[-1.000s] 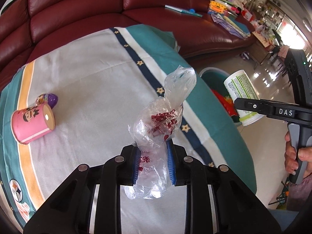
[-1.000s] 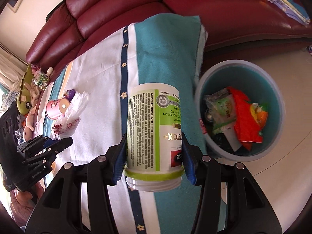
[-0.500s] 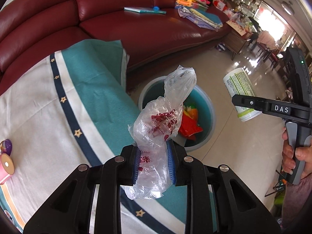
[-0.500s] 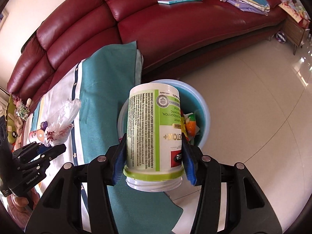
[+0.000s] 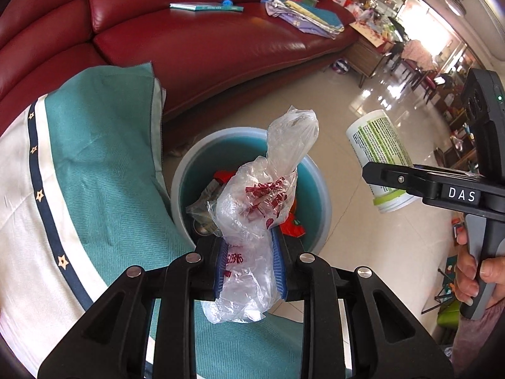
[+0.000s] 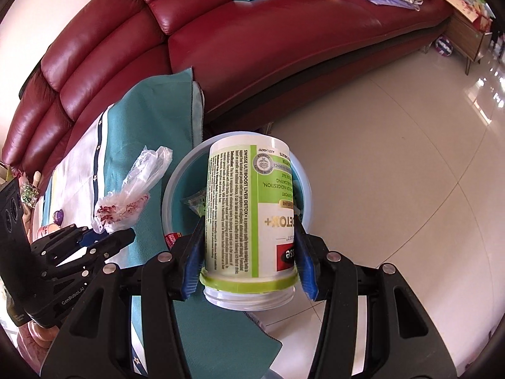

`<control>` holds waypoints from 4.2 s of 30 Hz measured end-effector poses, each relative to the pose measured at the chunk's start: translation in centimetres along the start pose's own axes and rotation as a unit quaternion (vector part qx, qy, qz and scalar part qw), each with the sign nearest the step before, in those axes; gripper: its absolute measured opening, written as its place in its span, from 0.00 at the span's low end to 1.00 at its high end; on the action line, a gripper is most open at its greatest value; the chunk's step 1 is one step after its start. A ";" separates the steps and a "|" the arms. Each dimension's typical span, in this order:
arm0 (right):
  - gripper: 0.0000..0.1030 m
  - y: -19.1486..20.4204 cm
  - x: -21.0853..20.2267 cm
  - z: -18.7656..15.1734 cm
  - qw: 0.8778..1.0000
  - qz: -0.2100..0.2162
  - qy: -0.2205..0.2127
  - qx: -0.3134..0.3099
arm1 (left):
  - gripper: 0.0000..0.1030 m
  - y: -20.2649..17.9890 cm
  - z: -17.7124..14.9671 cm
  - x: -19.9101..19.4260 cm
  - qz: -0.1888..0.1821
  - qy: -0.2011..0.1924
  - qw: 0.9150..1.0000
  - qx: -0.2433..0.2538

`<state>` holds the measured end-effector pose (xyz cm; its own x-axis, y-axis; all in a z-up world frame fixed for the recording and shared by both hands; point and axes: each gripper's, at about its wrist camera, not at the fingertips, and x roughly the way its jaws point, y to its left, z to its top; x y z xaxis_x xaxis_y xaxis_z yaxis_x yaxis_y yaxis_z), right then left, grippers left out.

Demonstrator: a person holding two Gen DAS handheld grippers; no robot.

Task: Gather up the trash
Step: 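Open the left tool to drop the plastic bag into the bin, then open the right tool to drop the pill bottle into the bin, then move both tools back over the table, then grasp the pink paper cup with the left tool while the right tool grasps the purple egg toy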

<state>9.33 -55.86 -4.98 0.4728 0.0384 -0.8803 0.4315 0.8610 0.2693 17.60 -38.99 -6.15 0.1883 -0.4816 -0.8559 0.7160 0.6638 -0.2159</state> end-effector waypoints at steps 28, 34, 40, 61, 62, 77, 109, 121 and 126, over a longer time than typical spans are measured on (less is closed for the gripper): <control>0.47 3.7 3.2 1.7 0.999 -0.023 0.028 -0.024 | 0.96 4.1 -3.3 -1.4 0.051 -0.008 0.999 -0.012; 0.47 5.5 4.2 2.0 0.998 -0.026 0.035 -0.037 | 0.96 5.5 -3.7 -1.9 0.053 -0.010 0.998 -0.023; 0.70 6.6 4.5 2.0 0.998 -0.037 0.038 -0.042 | 0.96 6.4 -4.0 -2.2 0.053 -0.009 0.998 -0.025; 0.83 7.9 3.9 0.3 0.994 -0.078 0.069 -0.036 | 0.96 8.1 -6.0 -4.7 0.048 -0.020 0.998 -0.043; 0.83 8.0 3.8 0.2 0.994 -0.079 0.069 -0.037 | 0.96 8.2 -6.1 -4.9 0.047 -0.021 0.998 -0.045; 0.83 14.0 2.2 -2.1 0.992 -0.077 0.064 -0.080 | 0.96 12.3 -10.0 -9.9 0.067 -0.051 0.993 -0.081; 0.83 40.2 14.9 -2.1 0.939 0.009 0.153 -0.307 | 0.96 35.6 -19.4 -18.0 0.174 -0.108 0.824 -0.528; 0.83 41.3 17.6 -1.2 0.928 -0.005 0.162 -0.336 | 0.95 38.4 -19.0 -16.9 0.208 -0.122 0.788 -0.566; 0.83 42.4 17.5 -1.2 0.928 0.002 0.156 -0.337 | 0.93 38.2 -20.4 -18.1 0.235 -0.115 0.807 -0.529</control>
<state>34.94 -18.11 -9.47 0.1816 0.0974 -0.9785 -0.1994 0.9781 0.0604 27.82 6.79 -8.48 0.4796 -0.0471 -0.8762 -0.4231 0.8624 -0.2779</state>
